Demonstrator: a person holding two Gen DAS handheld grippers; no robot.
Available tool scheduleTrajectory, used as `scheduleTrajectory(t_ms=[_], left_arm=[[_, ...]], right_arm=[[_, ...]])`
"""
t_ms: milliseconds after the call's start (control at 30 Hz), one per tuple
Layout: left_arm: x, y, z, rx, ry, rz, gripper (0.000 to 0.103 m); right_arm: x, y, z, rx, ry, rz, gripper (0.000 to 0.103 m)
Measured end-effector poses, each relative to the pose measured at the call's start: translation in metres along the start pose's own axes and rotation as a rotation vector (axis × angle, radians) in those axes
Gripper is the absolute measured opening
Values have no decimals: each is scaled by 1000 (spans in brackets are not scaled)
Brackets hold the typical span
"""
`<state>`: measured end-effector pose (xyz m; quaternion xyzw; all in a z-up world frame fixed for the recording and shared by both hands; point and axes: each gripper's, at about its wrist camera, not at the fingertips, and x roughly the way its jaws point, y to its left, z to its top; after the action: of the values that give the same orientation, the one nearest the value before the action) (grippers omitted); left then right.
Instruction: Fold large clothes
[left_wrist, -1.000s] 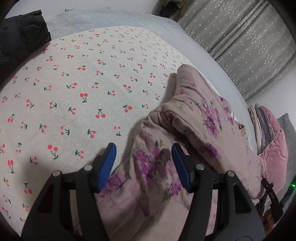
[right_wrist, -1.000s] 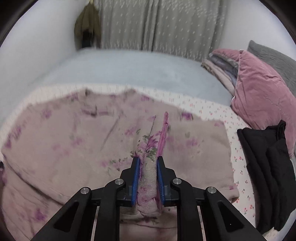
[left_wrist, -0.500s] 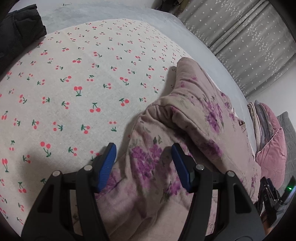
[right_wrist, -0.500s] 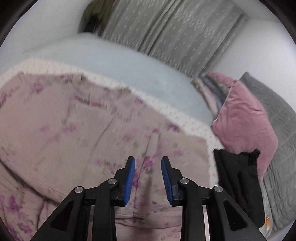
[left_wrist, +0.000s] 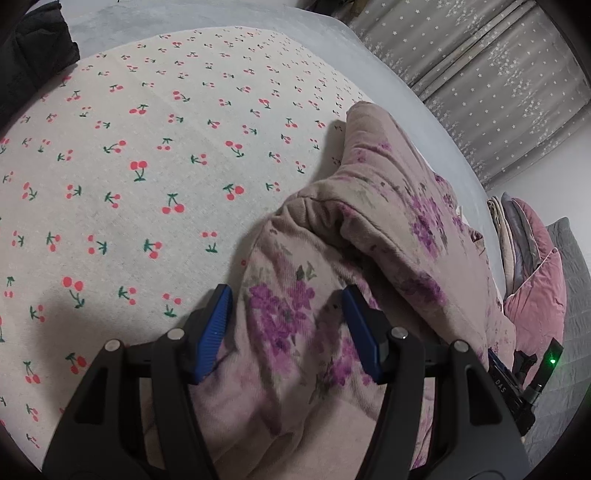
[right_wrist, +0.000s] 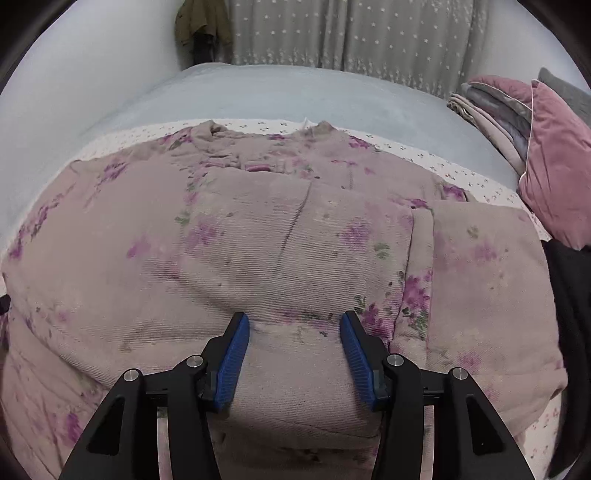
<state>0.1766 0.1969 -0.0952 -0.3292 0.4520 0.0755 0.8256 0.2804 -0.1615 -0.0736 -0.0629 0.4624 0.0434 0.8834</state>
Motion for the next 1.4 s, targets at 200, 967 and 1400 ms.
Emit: scheduleTrajectory(t_ms=[200,967,1400], left_arm=[[-8,3,-9,30,1,-11,64],[-106,42,-69,106,-4,-60,66],[-160,134,-144,-38,29,-83,66]], right_arm=[[-90,-25,-41,46,-103,69,68],[-175,-209,-272,576,-6,239,83],[-189,-220,-320,658,55,360,60]])
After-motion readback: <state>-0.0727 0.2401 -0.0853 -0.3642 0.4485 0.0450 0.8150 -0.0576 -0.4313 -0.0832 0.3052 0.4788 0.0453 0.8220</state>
